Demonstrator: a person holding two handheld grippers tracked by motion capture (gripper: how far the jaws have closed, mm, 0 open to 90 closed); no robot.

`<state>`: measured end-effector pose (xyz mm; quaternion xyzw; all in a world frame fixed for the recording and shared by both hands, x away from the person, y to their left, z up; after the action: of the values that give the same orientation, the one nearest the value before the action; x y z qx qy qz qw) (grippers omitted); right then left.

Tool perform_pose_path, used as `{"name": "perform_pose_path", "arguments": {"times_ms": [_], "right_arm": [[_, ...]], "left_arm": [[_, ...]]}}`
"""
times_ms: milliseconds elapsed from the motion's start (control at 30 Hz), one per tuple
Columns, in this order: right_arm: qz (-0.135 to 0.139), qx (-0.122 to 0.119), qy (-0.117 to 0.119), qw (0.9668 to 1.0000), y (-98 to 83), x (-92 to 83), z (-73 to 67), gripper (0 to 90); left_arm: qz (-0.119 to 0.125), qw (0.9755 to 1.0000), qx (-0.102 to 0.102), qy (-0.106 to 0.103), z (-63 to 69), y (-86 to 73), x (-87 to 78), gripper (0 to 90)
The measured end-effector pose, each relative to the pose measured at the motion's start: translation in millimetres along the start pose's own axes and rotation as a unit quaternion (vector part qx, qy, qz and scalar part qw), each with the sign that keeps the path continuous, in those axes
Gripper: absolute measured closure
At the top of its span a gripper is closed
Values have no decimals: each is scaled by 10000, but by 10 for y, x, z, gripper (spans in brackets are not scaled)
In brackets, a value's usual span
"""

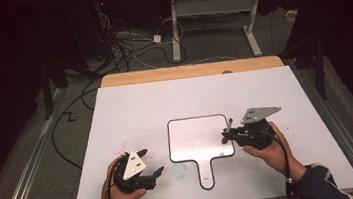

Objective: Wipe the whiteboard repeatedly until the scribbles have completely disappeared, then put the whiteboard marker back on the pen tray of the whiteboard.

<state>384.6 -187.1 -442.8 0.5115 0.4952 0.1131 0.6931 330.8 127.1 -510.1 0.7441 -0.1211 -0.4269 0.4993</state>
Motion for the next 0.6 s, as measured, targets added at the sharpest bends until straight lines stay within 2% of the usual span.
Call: {"name": "perform_pose_path", "arguments": {"times_ms": [133, 200, 267, 367, 500, 600], "right_arm": [[-388, 239, 137, 9989, -135, -239, 45, 811], [-648, 315, 258, 9971, -231, -297, 77, 811], [-756, 471, 223, 9958, -298, -325, 136, 811], [-889, 742, 370, 9926, -355, -282, 203, 810], [-1017, 1074, 511, 9877, -431, -113, 290, 808], [-981, 1335, 565, 9846, -476, 22, 382, 800]], "left_arm": [[-48, 10000, -11, -24, 6, -5, 16, 217], [-53, 10000, -12, -29, 8, -4, 22, 217], [-68, 10000, -21, -6, 2, -6, 22, 217], [-76, 10000, -49, 8, -1, -9, 14, 217], [-110, 9999, -26, -10, 2, -9, 33, 217], [-123, 9999, 12, -52, 13, 1, 59, 217]]}}
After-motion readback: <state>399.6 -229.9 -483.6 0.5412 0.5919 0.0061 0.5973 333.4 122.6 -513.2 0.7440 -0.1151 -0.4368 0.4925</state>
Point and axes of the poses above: each handheld gripper's, and its own axes: x roughly forward along the jaws, y roughly out of its top, z roughly to its right, the point moved 6 cm from there along x, roughly forward along the jaws, and after that the axes turned 4 degrees about z, right-handed, at the moved point
